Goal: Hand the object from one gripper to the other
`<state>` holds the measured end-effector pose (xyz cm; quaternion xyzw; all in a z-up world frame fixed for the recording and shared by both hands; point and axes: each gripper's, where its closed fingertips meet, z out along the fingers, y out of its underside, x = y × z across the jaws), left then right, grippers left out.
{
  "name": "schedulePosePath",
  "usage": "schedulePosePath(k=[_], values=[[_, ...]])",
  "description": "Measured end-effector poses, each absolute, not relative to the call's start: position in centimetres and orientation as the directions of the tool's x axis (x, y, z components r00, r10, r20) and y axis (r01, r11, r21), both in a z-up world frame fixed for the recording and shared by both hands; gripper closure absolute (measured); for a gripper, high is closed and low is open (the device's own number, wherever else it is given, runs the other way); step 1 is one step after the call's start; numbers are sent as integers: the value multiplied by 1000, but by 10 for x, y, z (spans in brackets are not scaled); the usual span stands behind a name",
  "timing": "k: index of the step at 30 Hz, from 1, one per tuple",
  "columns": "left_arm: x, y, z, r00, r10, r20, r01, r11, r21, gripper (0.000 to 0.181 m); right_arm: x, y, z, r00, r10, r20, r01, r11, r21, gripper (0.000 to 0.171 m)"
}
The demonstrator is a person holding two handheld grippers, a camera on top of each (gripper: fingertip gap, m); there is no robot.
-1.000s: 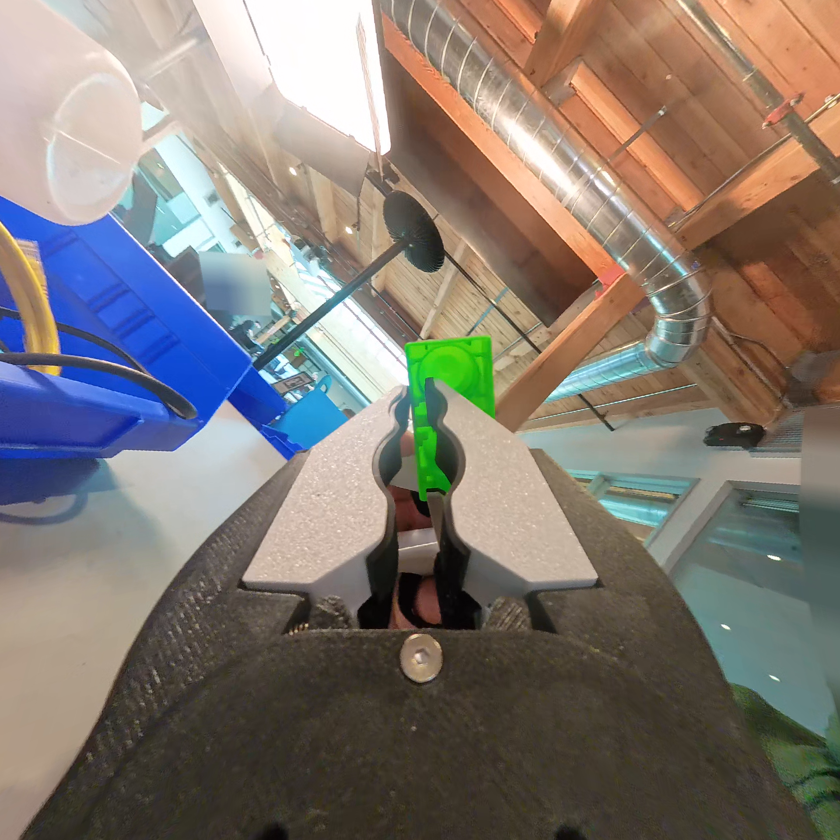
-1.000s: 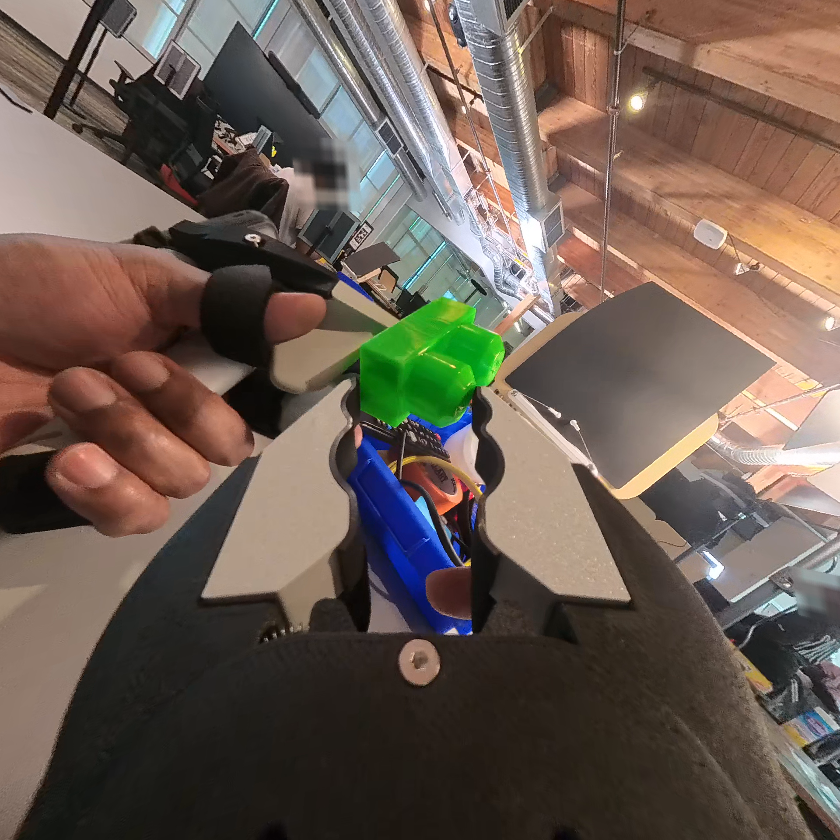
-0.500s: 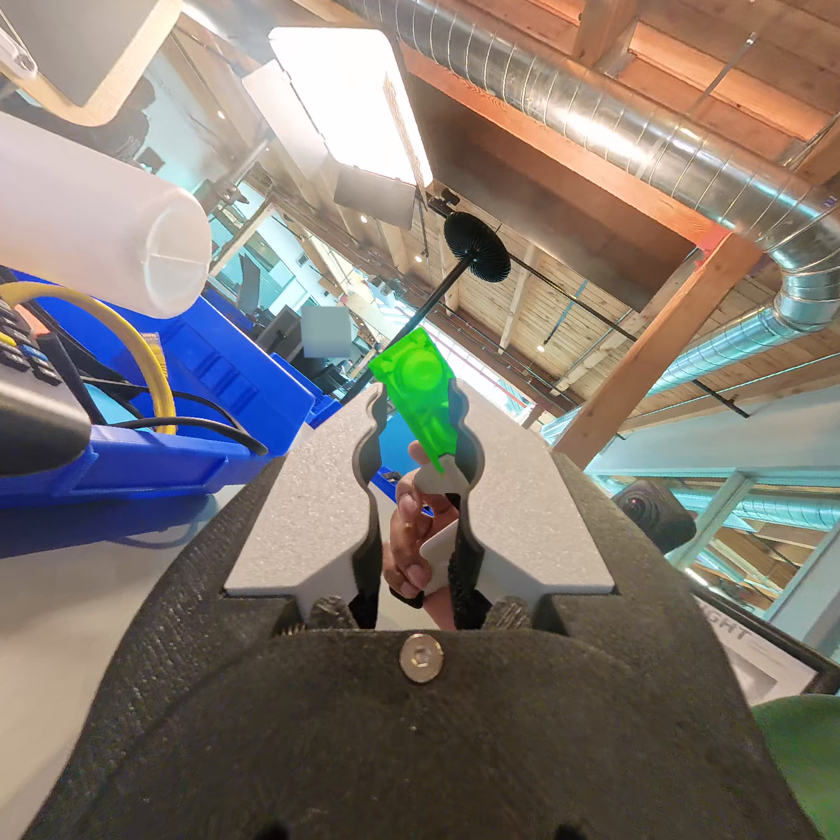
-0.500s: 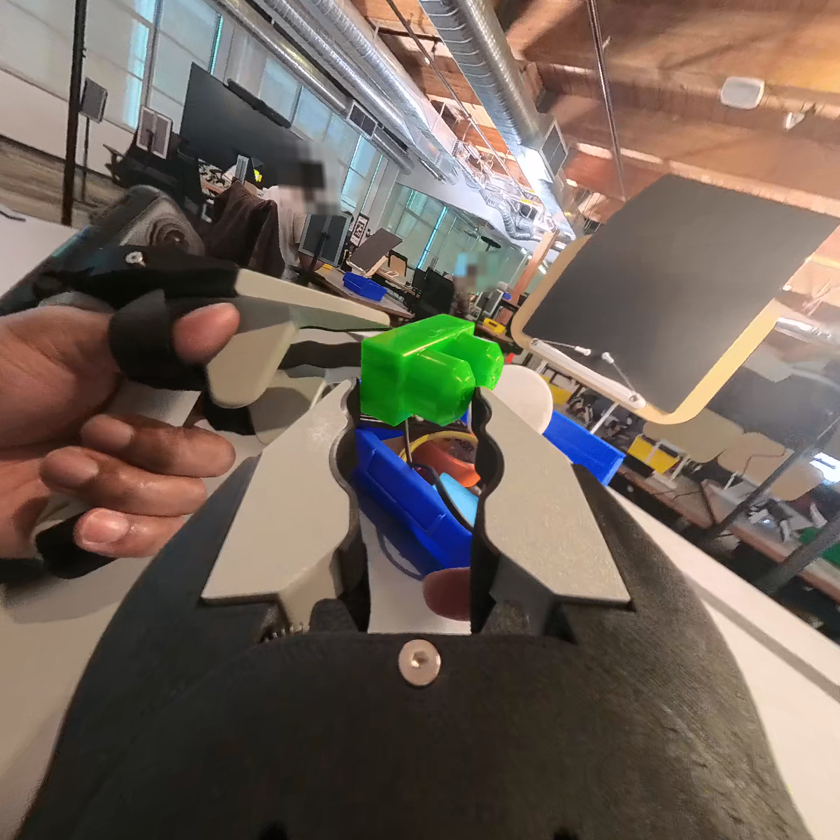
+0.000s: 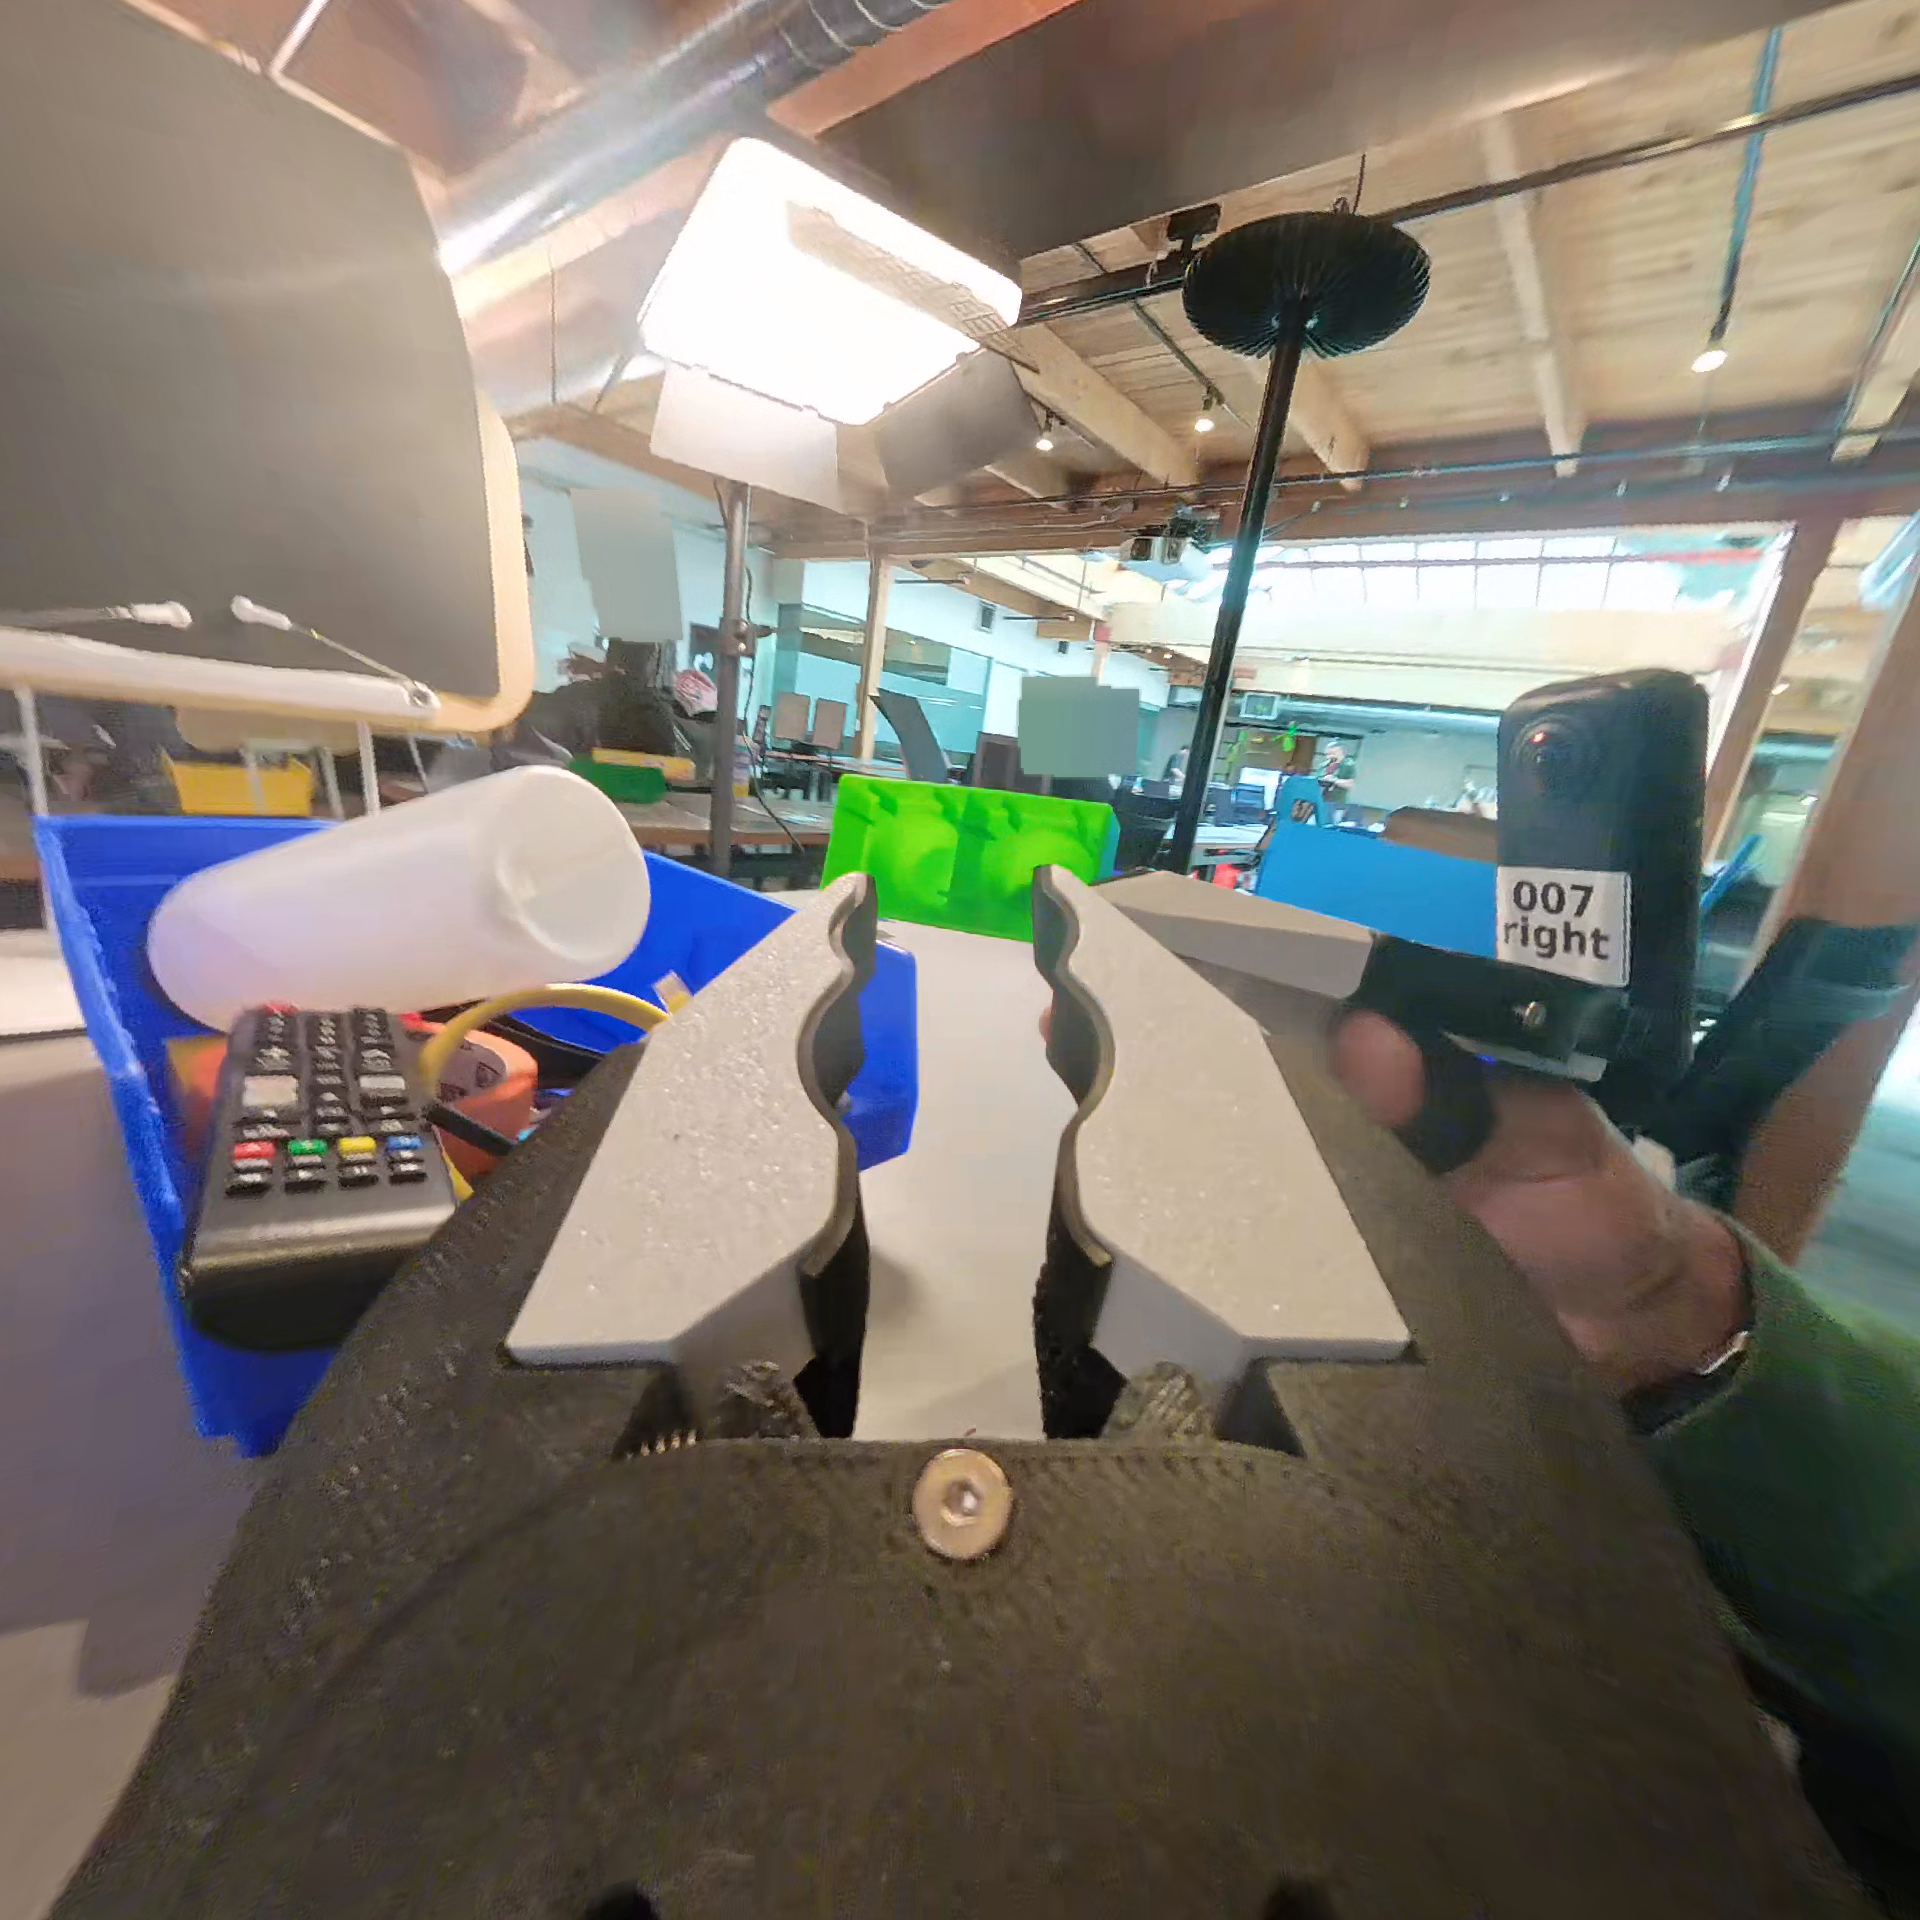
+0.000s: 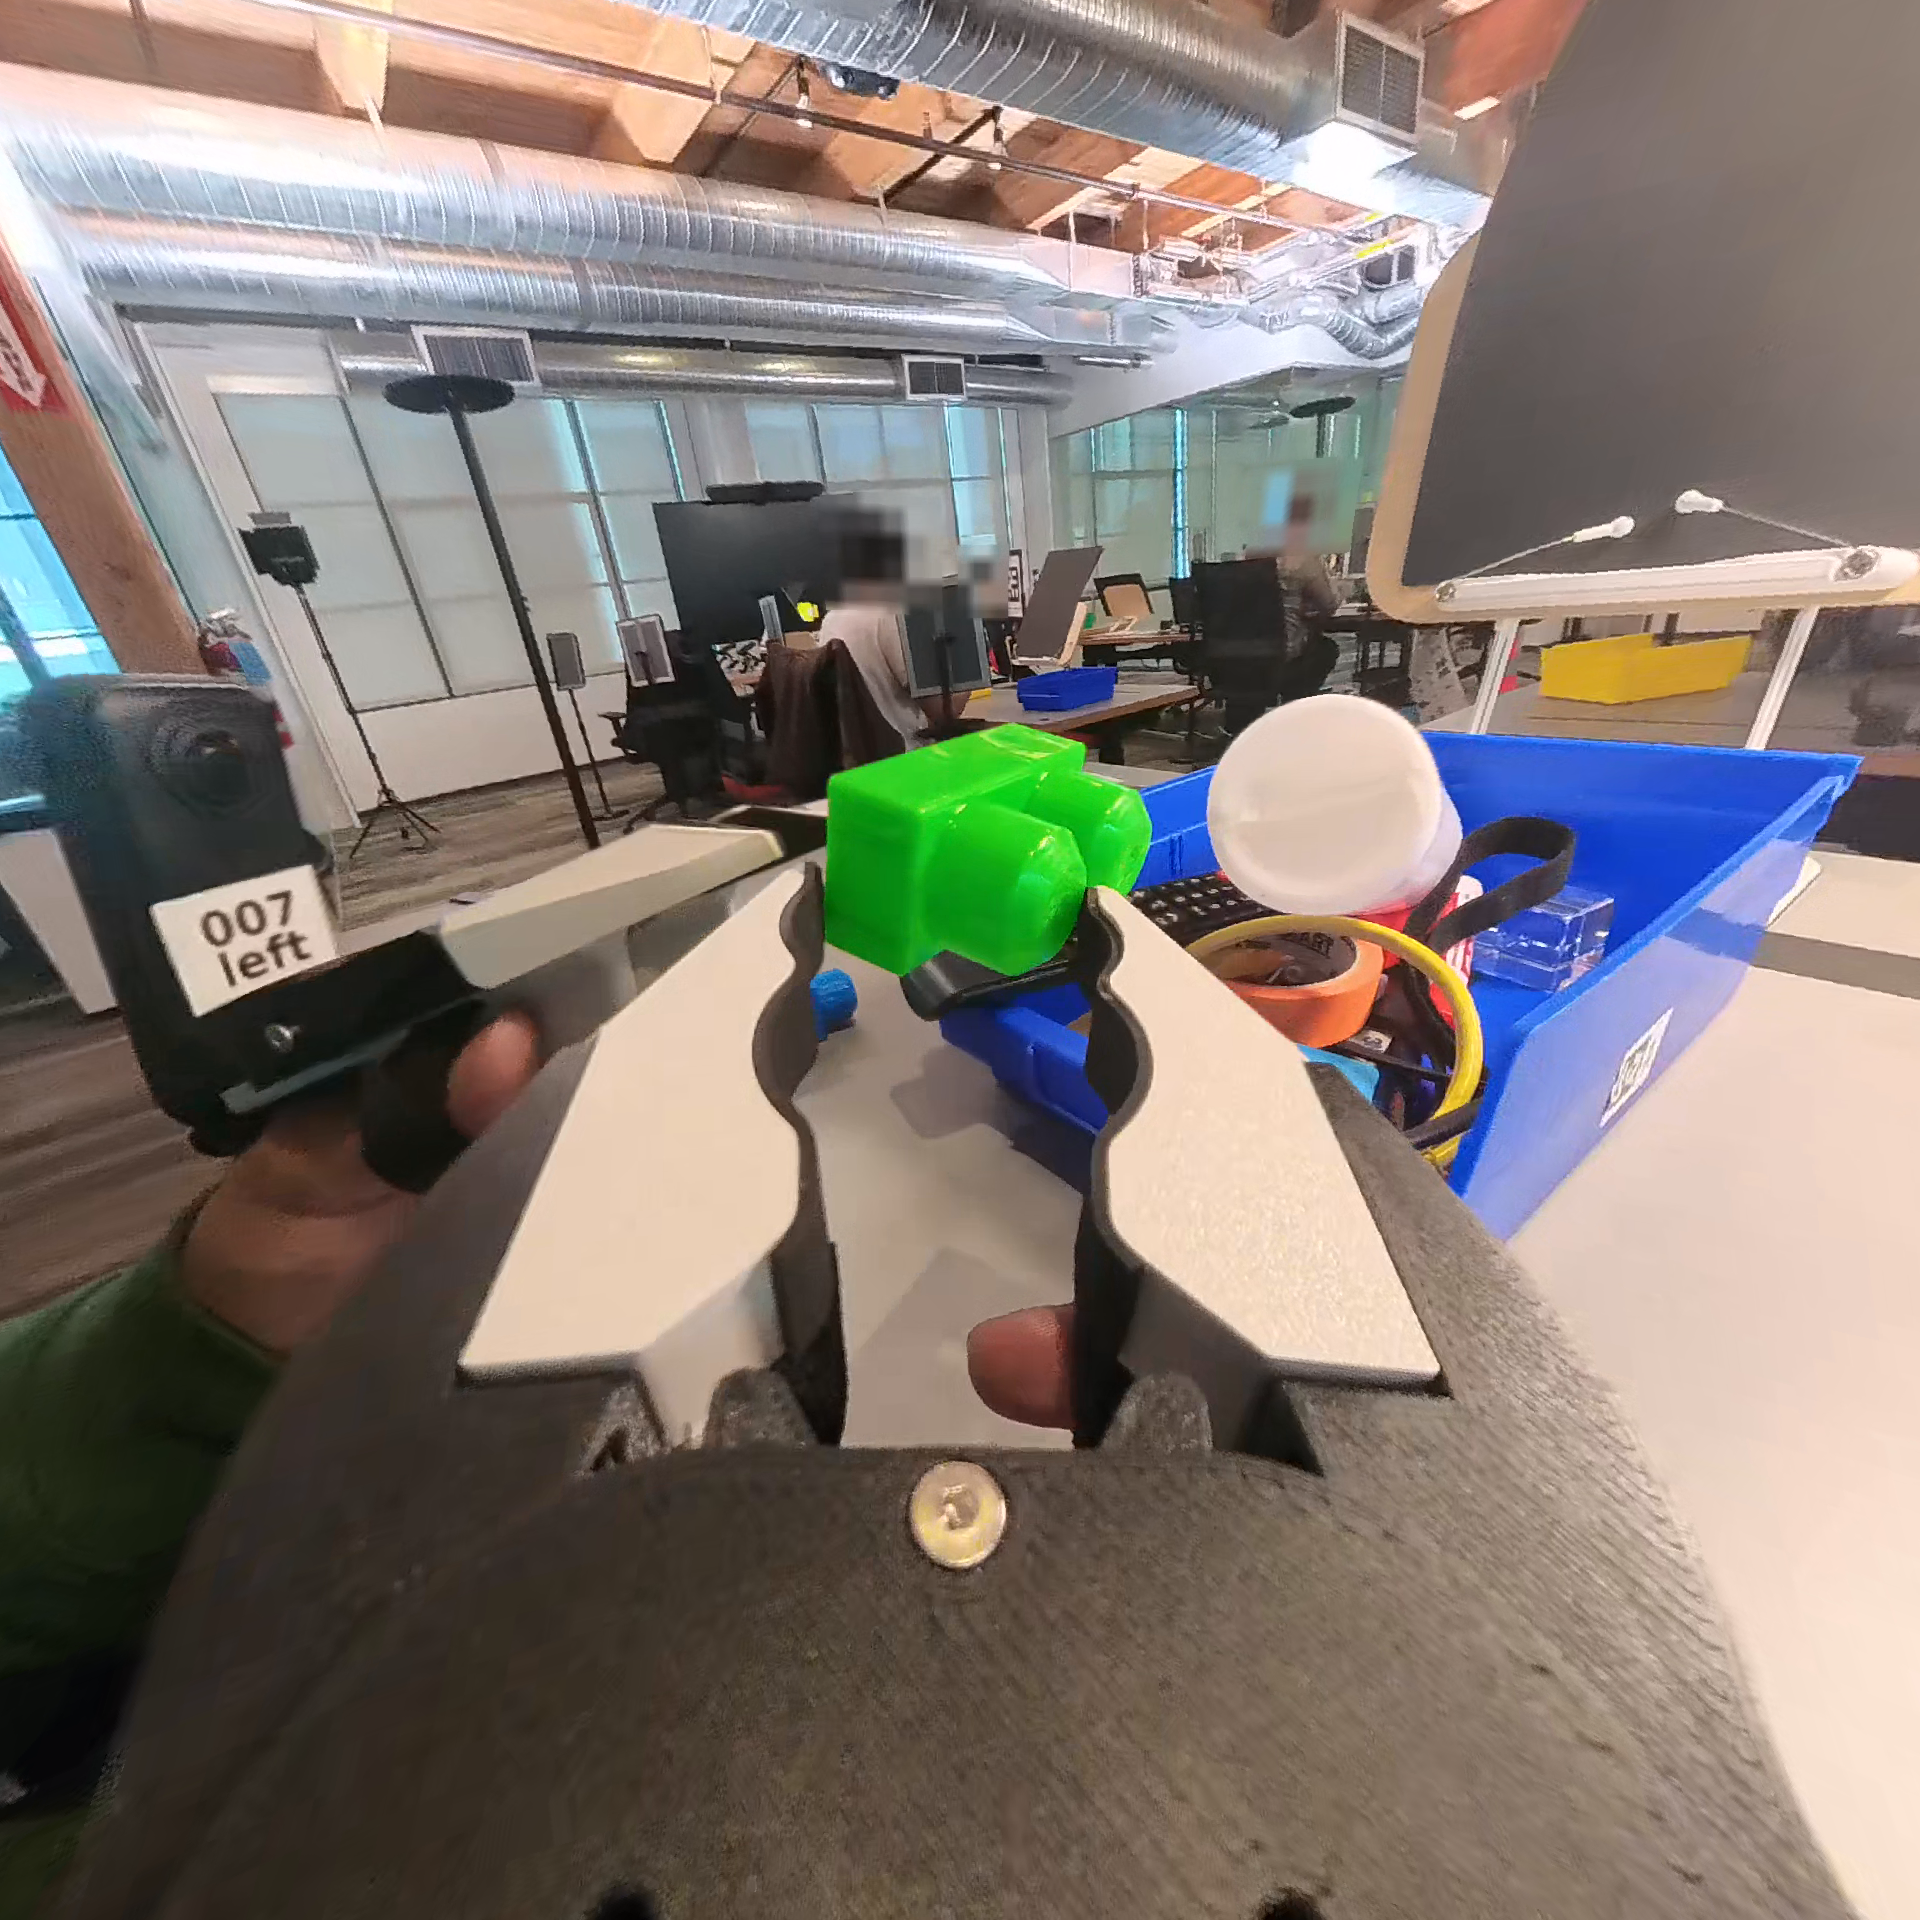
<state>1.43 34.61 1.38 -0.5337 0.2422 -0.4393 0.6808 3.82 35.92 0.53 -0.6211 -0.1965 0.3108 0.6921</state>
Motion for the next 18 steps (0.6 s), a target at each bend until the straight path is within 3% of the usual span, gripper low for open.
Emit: schedulePosePath(k=[18], values=[[18,342,12,469,-874,126,320,35,-947,162,11,342,-1,662,749,11,-73,80,-994,122]])
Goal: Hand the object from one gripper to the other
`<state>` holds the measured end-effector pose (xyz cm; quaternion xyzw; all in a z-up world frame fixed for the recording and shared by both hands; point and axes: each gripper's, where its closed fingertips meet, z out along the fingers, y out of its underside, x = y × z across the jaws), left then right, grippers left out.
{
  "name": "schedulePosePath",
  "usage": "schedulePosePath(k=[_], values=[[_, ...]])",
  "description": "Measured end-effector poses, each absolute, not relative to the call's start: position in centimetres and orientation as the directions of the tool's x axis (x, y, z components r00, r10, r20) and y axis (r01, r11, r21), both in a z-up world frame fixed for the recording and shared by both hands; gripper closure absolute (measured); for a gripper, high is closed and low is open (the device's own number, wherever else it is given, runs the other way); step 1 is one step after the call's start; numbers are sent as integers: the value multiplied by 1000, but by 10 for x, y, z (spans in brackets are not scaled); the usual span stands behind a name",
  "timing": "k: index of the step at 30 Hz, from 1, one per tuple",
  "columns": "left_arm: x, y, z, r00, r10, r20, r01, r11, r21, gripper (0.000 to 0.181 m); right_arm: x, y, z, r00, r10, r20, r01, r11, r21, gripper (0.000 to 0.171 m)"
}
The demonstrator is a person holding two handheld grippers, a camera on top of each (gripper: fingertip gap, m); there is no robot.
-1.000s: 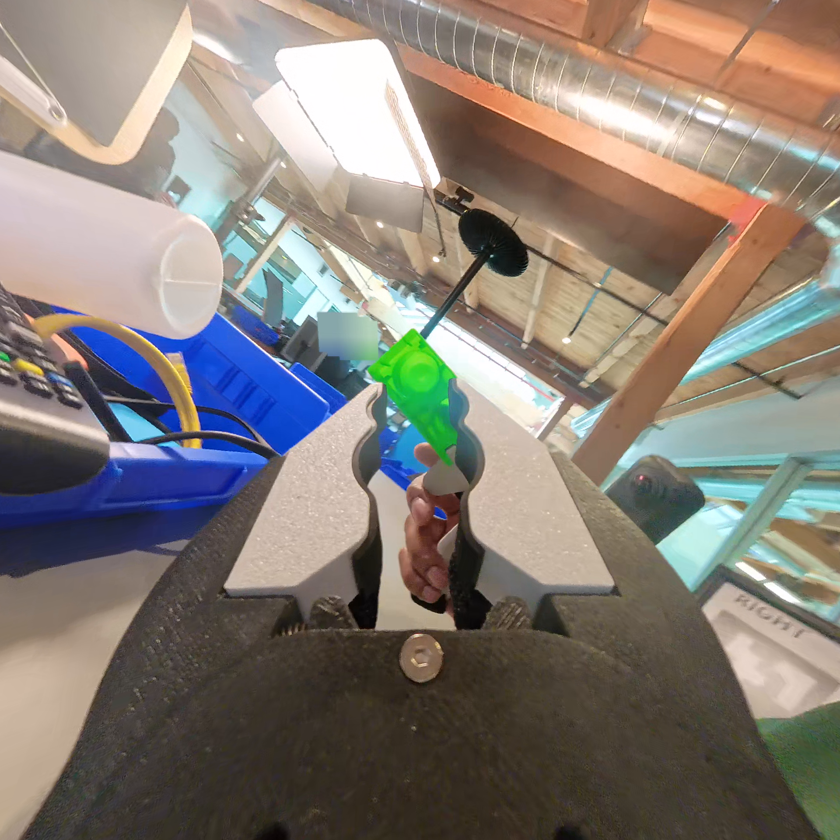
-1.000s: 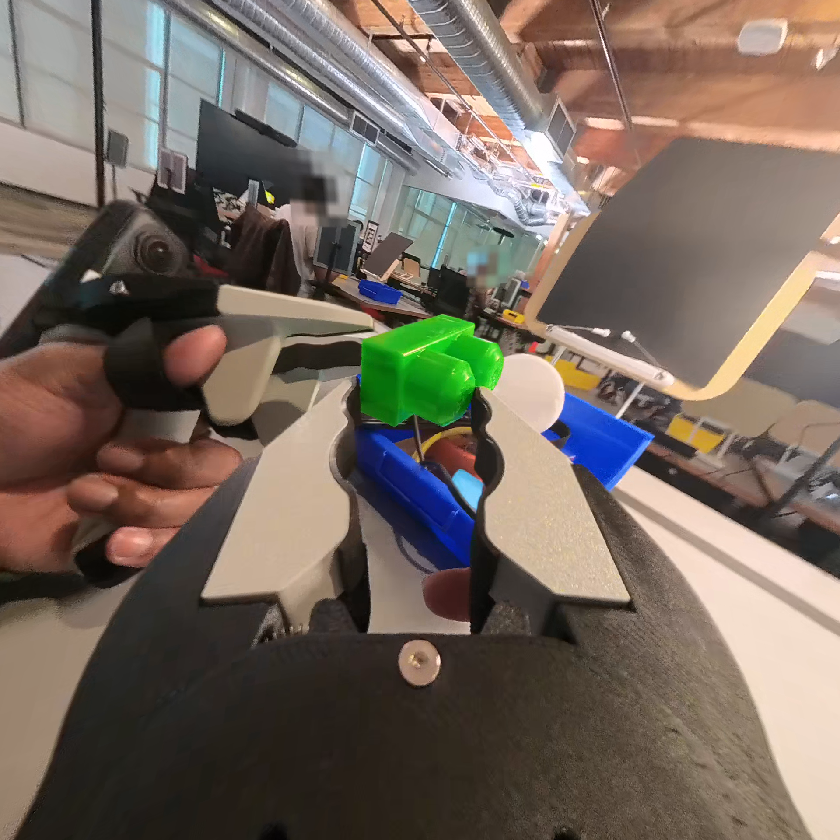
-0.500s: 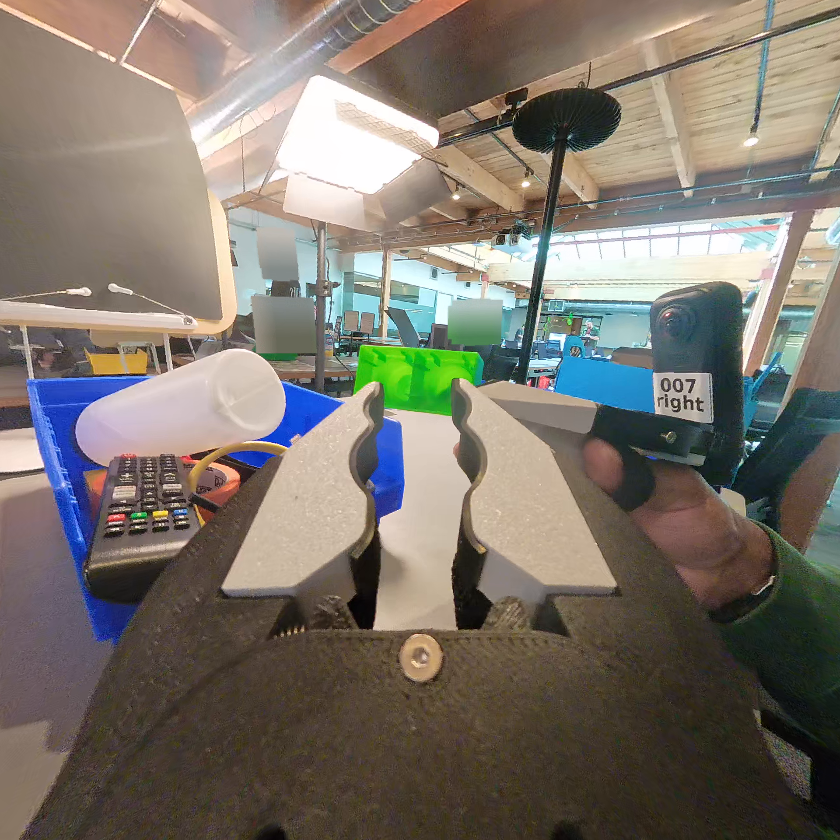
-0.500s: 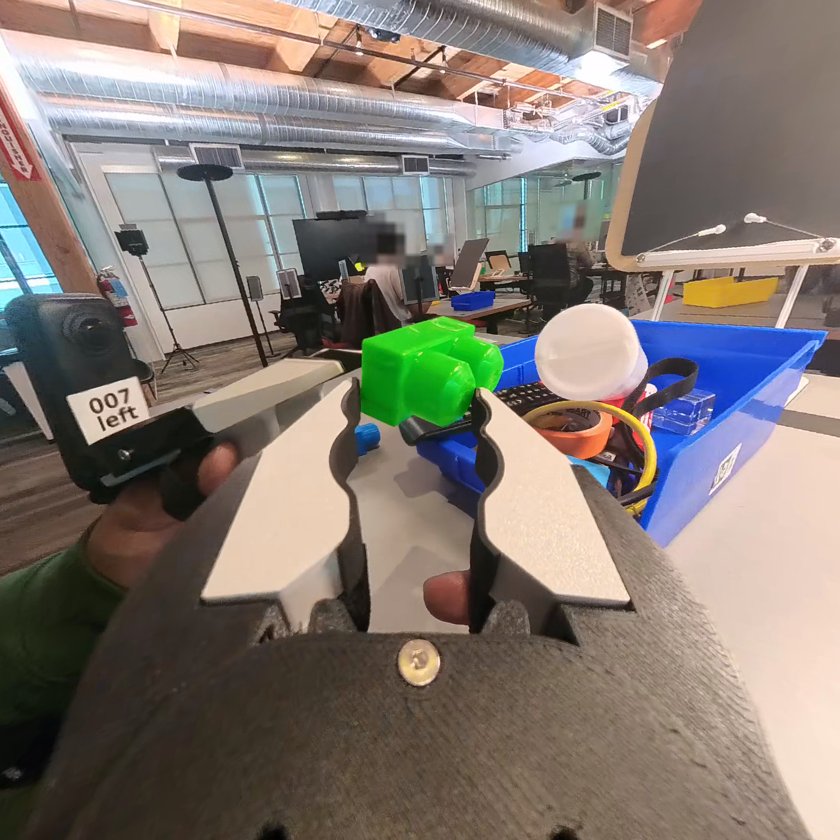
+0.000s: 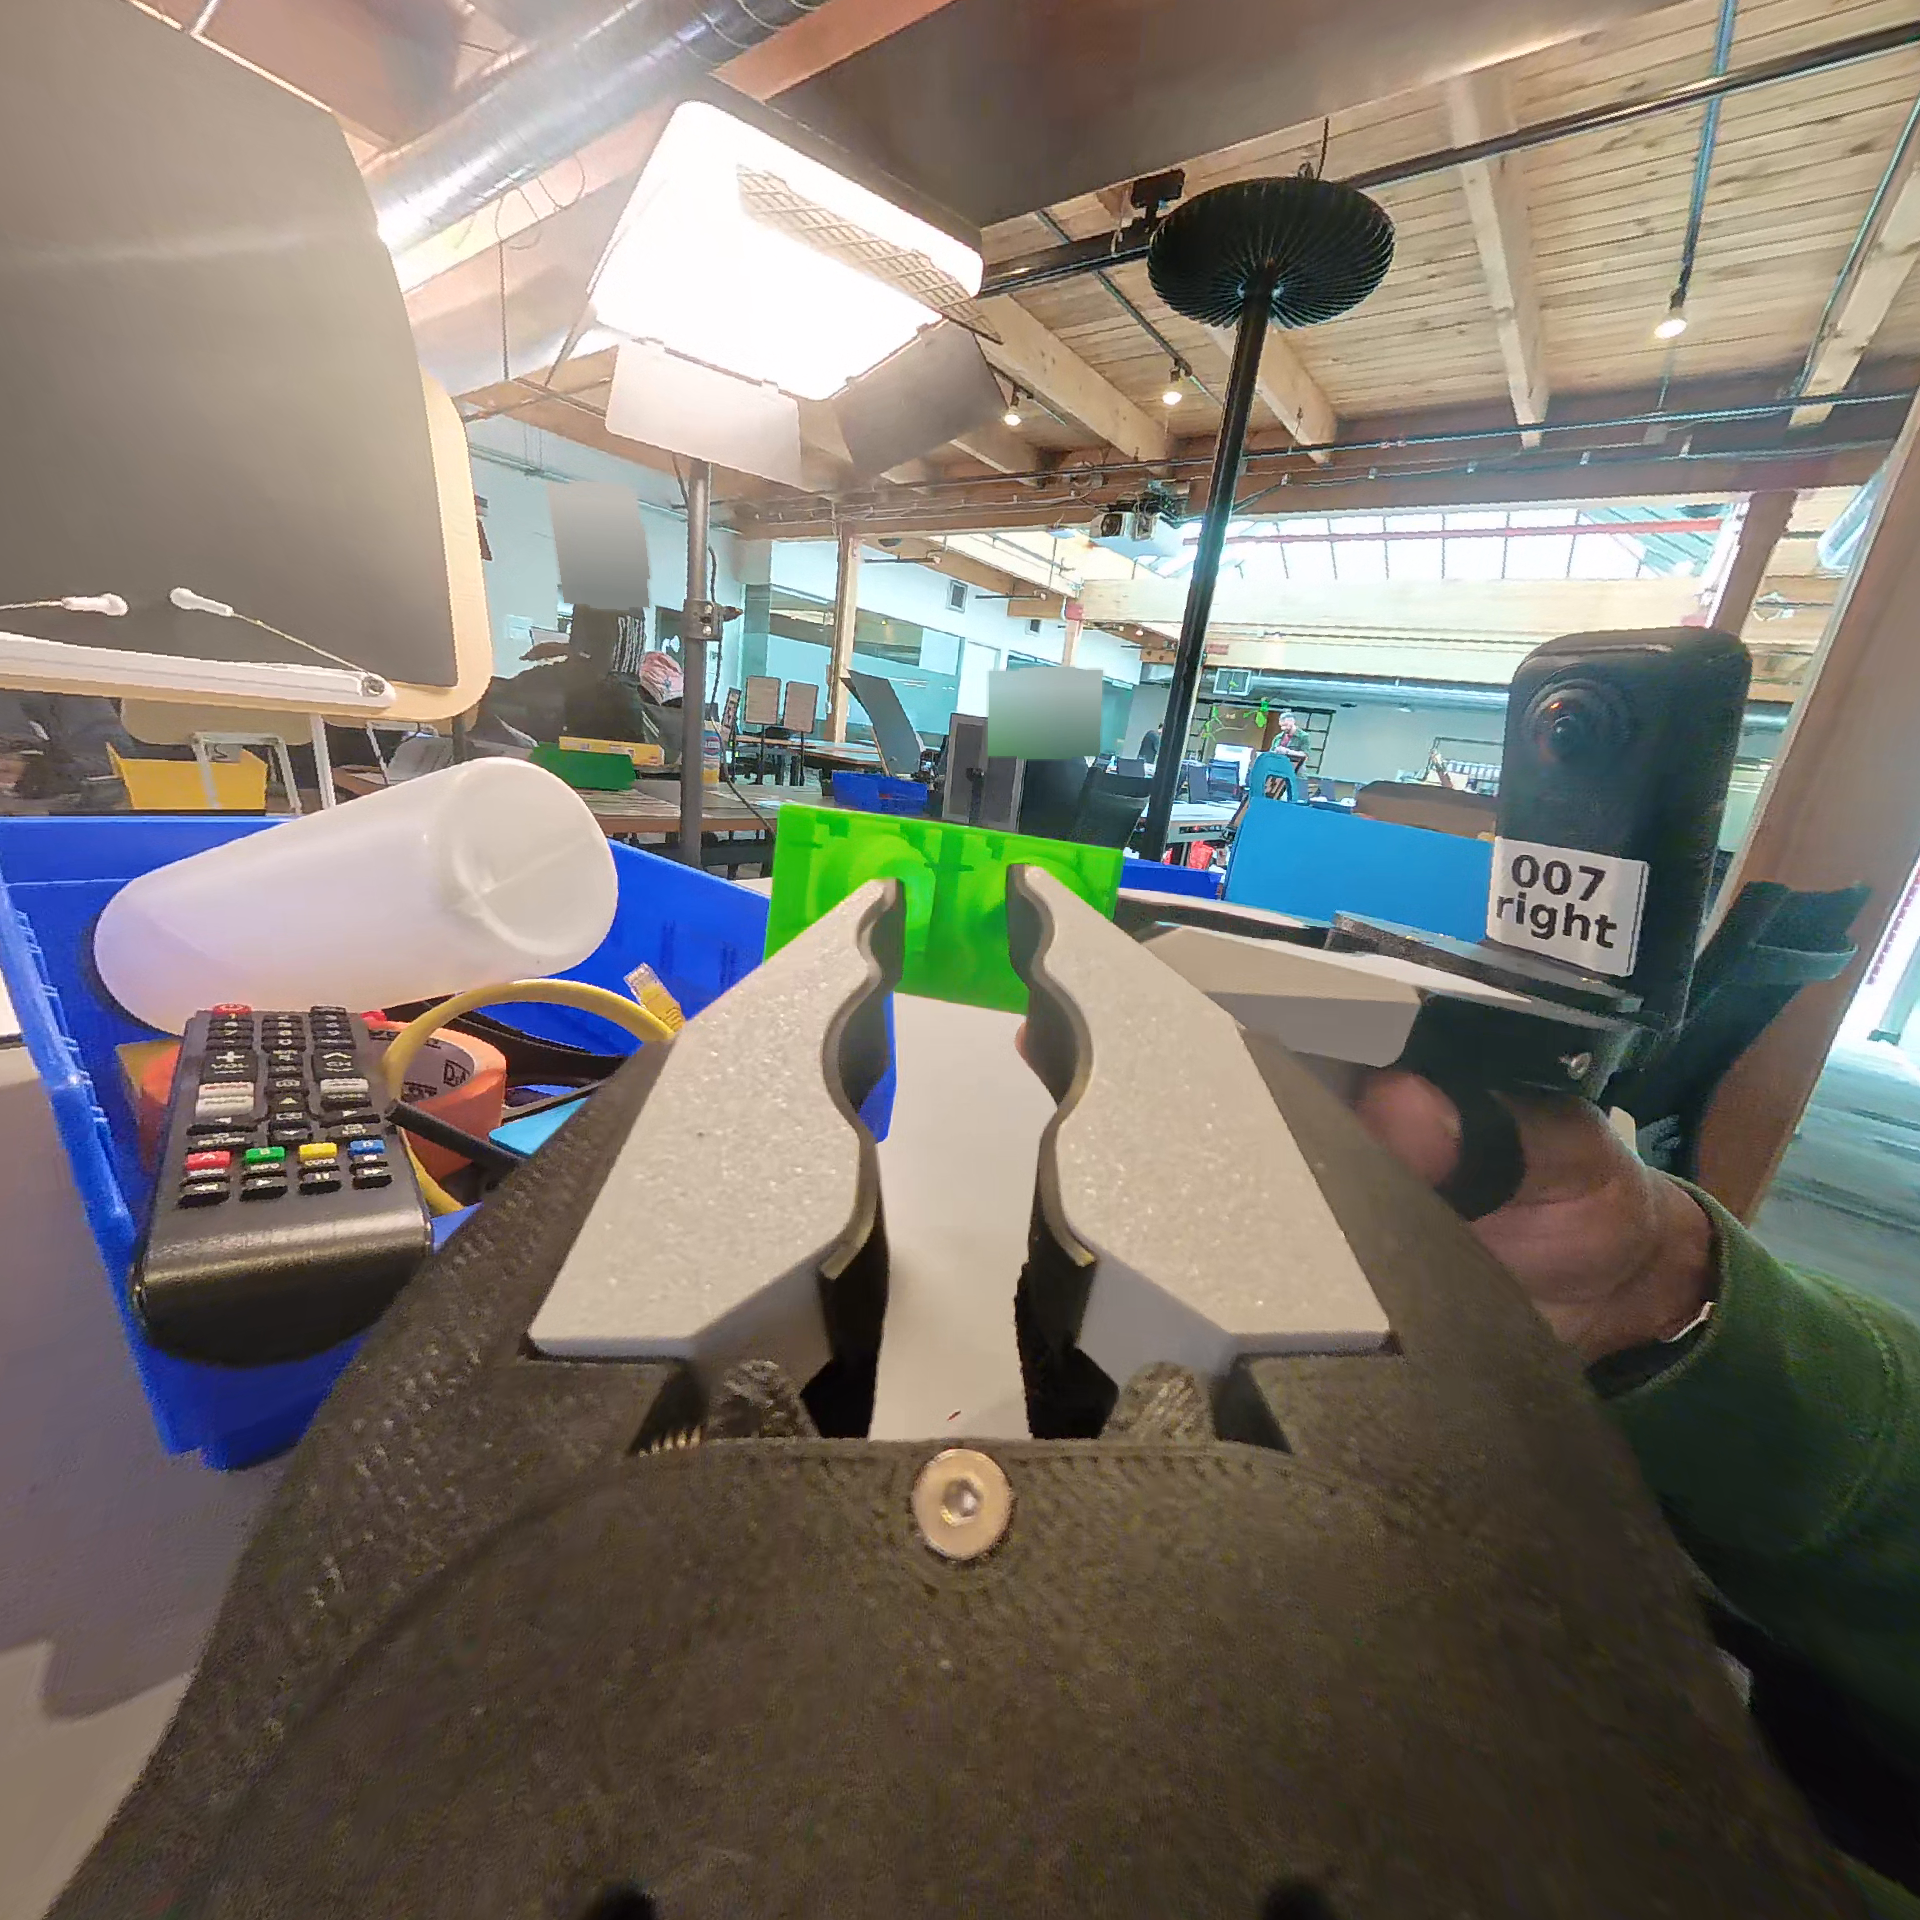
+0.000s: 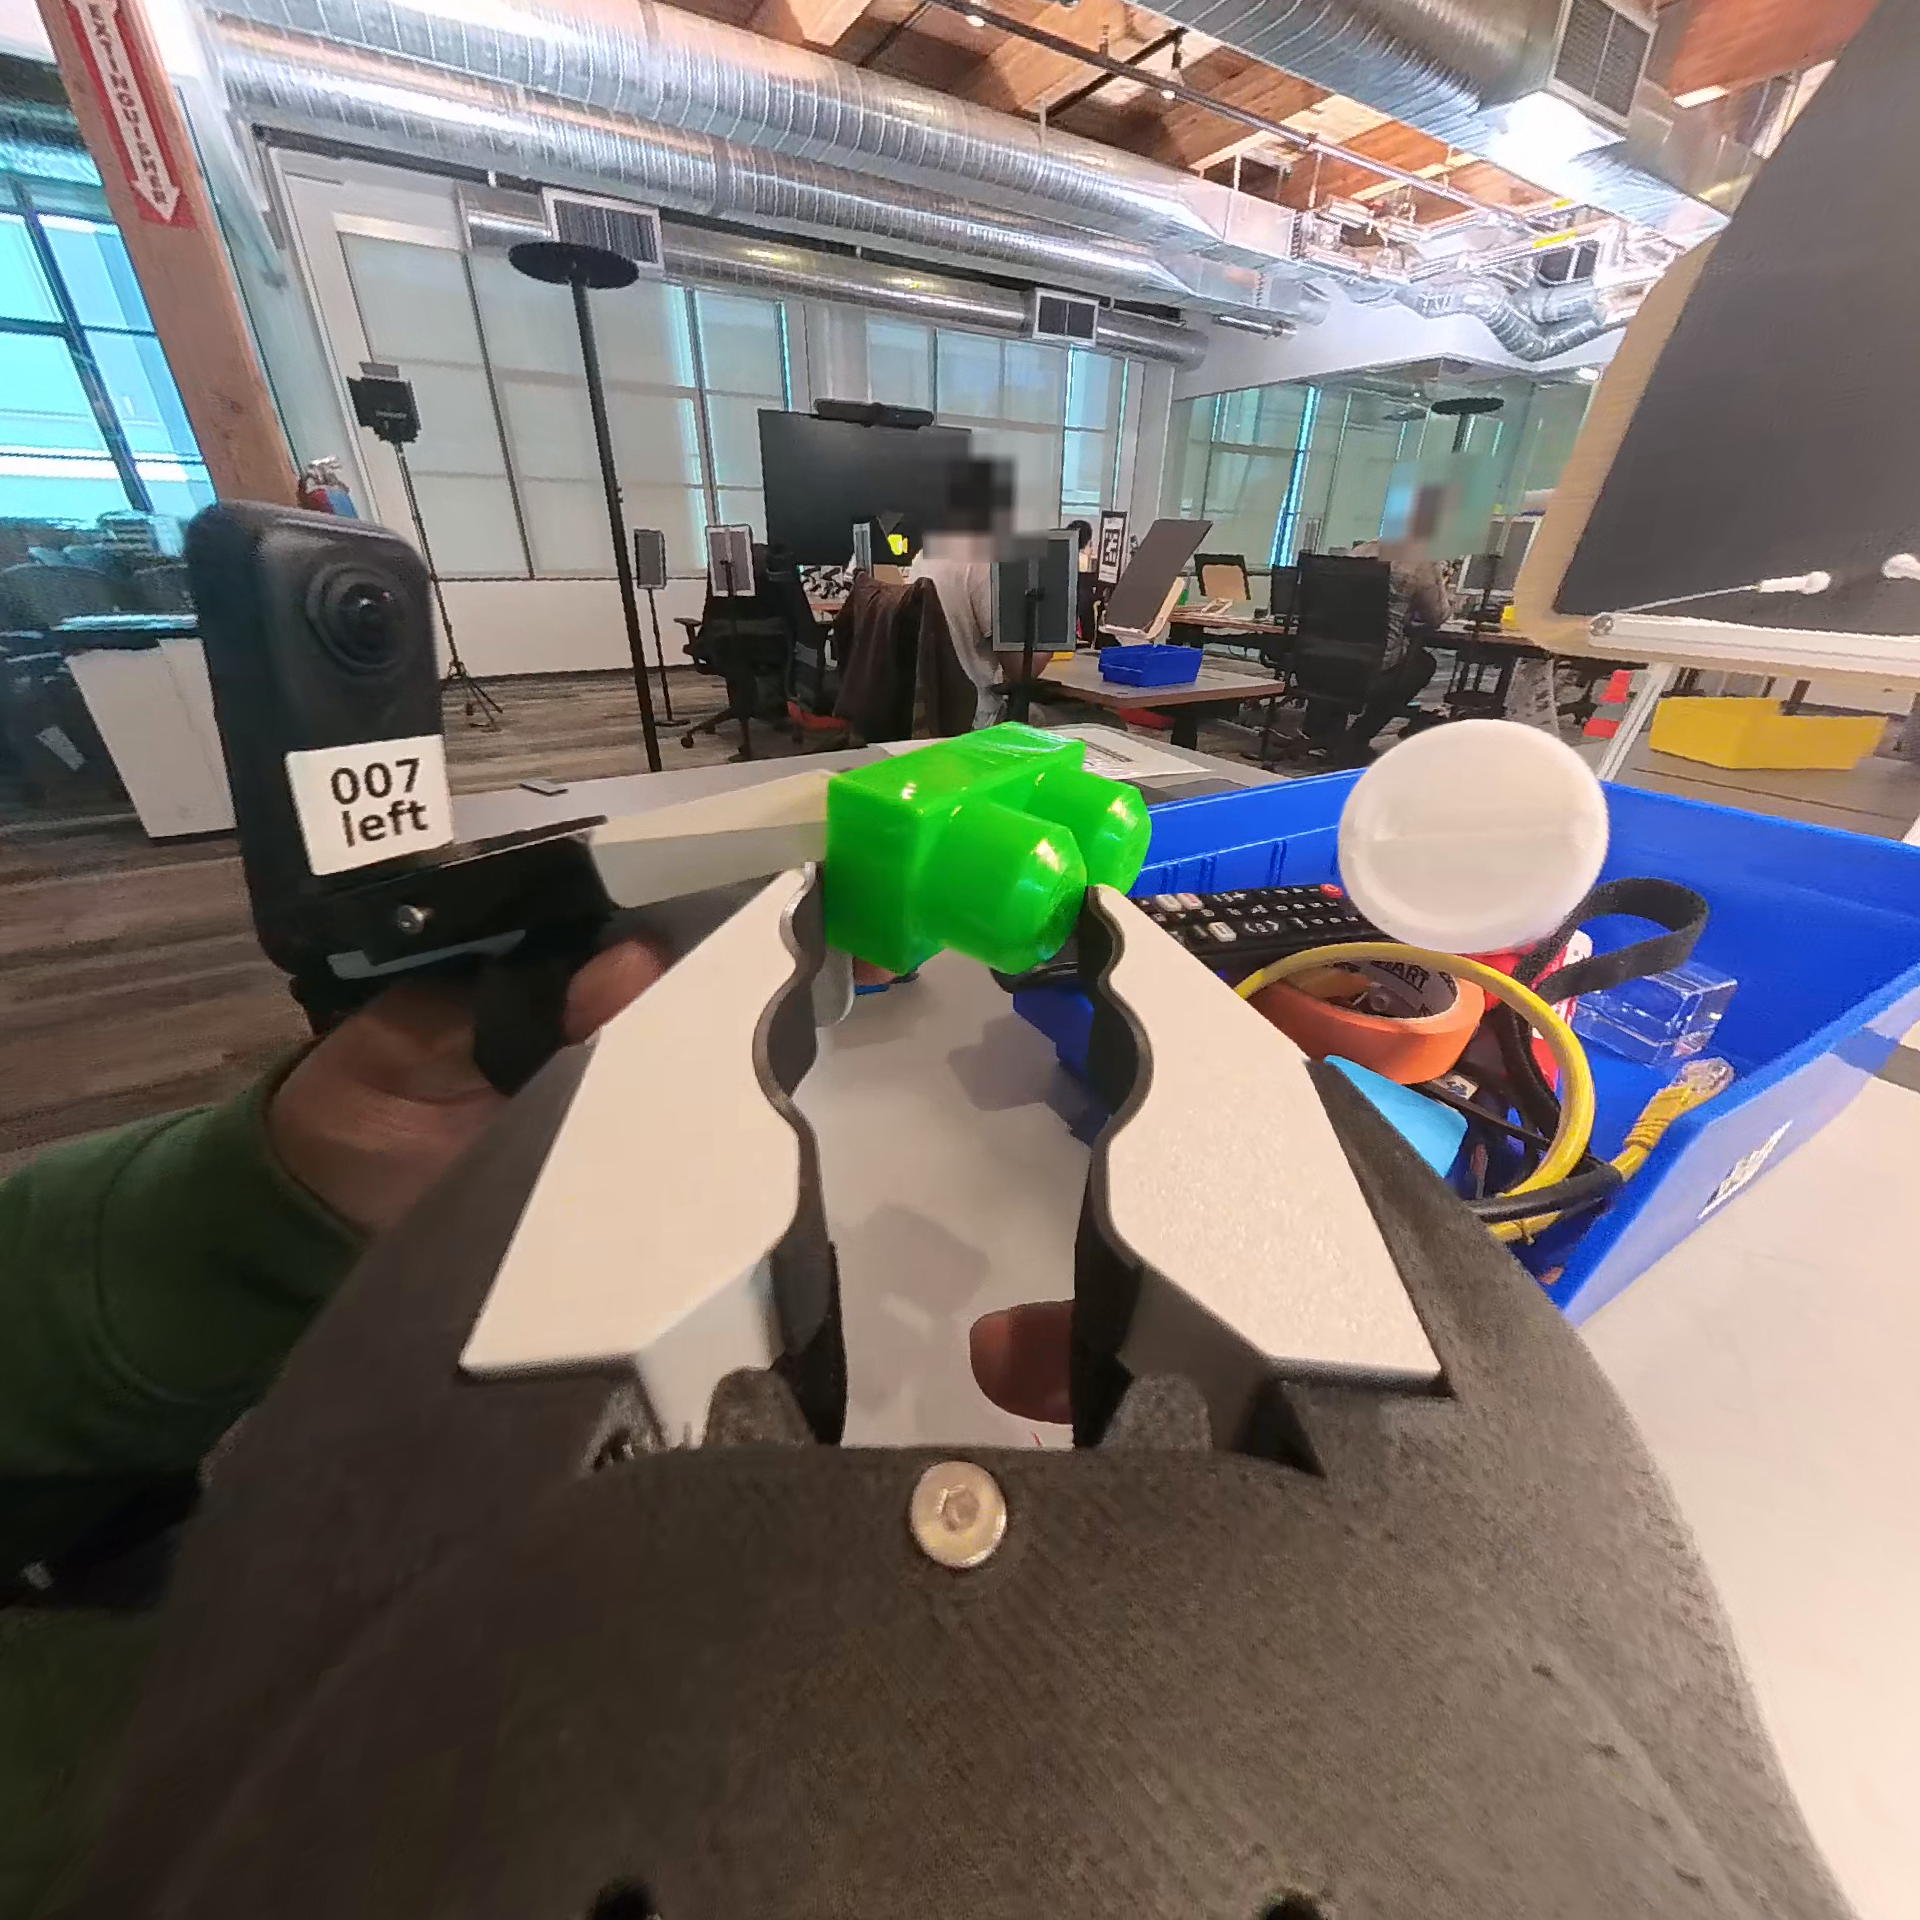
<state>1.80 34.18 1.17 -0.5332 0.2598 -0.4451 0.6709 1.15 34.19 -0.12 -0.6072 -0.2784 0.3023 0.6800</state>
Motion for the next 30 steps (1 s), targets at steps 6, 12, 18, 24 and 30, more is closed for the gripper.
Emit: schedulePosePath(k=[6,12,18,24,30], values=[[16,342,11,467,-876,122,314,35,-949,174,9,340,-1,662,747,51,-49,111,-993,121],[7,349,14,421,-876,236,401,-54,-915,178,9,338,3,684,720,116,-18,176,-984,122],[-8,364,13,209,-835,509,580,-314,-752,179,4,338,-2,698,680,225,81,238,-968,122],[-6,368,6,-37,-742,669,610,-547,-573,179,7,342,-4,723,628,289,146,270,-952,121],[4,361,5,-125,-720,682,567,-616,-547,179,12,346,-2,758,540,367,216,322,-922,120]])
